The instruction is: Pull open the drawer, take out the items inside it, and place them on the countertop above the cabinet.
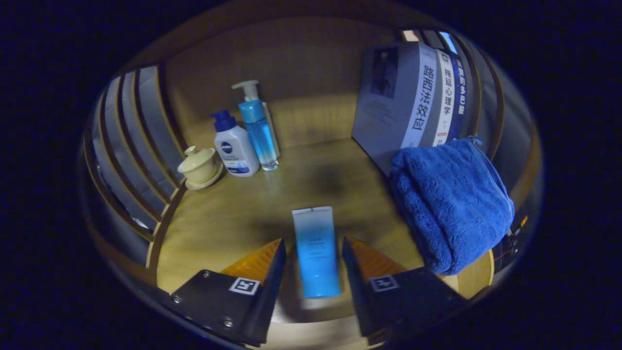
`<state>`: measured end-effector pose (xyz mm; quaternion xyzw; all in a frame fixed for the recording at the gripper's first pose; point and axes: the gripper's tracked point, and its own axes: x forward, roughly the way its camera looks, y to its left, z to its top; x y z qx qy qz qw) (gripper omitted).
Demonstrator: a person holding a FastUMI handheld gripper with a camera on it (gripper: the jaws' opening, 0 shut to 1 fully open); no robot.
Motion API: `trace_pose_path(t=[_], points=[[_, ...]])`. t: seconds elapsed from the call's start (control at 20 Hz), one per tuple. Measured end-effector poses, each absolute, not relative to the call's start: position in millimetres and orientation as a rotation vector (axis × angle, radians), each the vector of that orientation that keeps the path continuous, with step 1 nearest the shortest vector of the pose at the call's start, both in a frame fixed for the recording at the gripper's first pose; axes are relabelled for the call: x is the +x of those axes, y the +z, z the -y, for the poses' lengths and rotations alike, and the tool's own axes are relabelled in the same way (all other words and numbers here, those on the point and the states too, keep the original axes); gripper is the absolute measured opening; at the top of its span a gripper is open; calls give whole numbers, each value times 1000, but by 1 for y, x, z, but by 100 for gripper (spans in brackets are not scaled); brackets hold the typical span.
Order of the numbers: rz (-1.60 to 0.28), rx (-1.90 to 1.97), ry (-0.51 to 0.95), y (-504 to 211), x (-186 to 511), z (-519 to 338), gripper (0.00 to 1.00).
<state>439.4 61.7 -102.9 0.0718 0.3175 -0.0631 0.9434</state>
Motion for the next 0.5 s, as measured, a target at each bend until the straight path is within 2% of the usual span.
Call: trace_pose_path(t=[0.1,0.5], points=[[-613,114,-110,-90,426,-67,85],[-376,51,-141,-26,315,-81,85]])
